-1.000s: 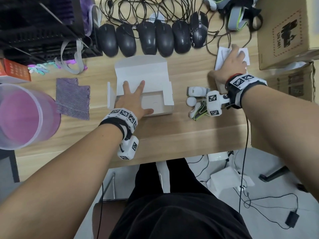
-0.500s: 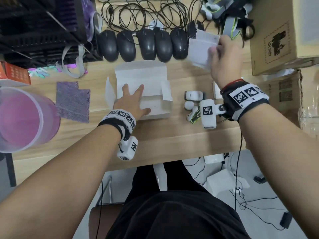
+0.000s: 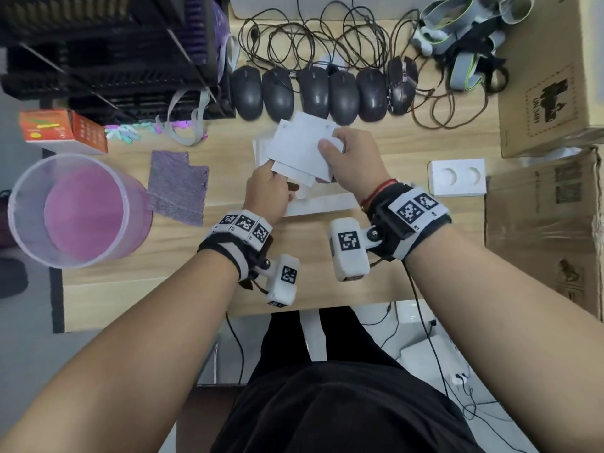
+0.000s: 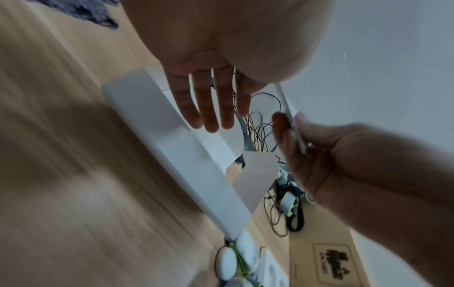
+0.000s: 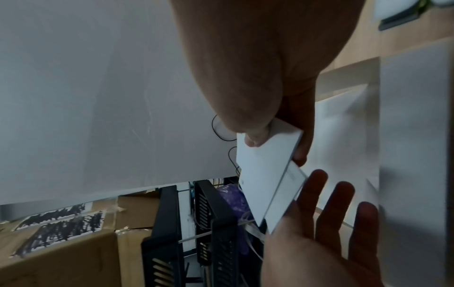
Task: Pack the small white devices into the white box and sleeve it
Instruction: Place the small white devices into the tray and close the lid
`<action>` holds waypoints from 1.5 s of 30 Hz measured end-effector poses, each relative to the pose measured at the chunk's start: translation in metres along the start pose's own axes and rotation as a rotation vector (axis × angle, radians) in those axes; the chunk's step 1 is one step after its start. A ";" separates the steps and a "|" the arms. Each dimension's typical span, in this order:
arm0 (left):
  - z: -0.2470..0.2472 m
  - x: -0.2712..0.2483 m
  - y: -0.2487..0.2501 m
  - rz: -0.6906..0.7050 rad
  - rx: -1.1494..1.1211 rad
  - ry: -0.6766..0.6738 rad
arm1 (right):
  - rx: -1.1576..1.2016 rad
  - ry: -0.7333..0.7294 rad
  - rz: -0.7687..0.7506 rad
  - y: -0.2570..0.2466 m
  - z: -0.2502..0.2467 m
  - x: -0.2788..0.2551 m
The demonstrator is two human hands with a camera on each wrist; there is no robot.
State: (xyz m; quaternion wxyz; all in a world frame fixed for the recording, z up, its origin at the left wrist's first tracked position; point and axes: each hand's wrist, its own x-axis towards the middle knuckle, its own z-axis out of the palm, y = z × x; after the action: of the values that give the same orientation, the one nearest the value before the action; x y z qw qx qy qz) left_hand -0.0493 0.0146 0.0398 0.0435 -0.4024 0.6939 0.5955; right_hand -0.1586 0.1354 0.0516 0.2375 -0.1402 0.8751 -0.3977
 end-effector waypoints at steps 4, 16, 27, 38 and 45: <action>-0.008 -0.010 0.007 -0.085 -0.292 -0.040 | -0.002 0.001 0.122 0.004 0.007 -0.005; 0.003 -0.005 0.009 -0.009 -0.427 -0.030 | 0.424 0.143 0.296 -0.010 0.015 -0.022; 0.010 0.000 0.023 -0.035 -0.186 -0.129 | 0.536 -0.175 0.246 0.000 0.001 -0.023; 0.007 0.006 0.008 0.210 1.029 -0.164 | 0.581 -0.197 0.204 0.005 -0.006 0.004; 0.006 -0.005 -0.014 0.207 1.071 -0.293 | -0.190 -0.496 0.152 0.016 0.012 0.002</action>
State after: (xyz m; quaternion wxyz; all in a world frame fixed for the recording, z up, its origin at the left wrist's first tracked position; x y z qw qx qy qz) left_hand -0.0397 0.0229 0.0293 0.2788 -0.1669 0.9218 0.2113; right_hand -0.1549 0.1375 0.0322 0.4596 -0.1889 0.8315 -0.2483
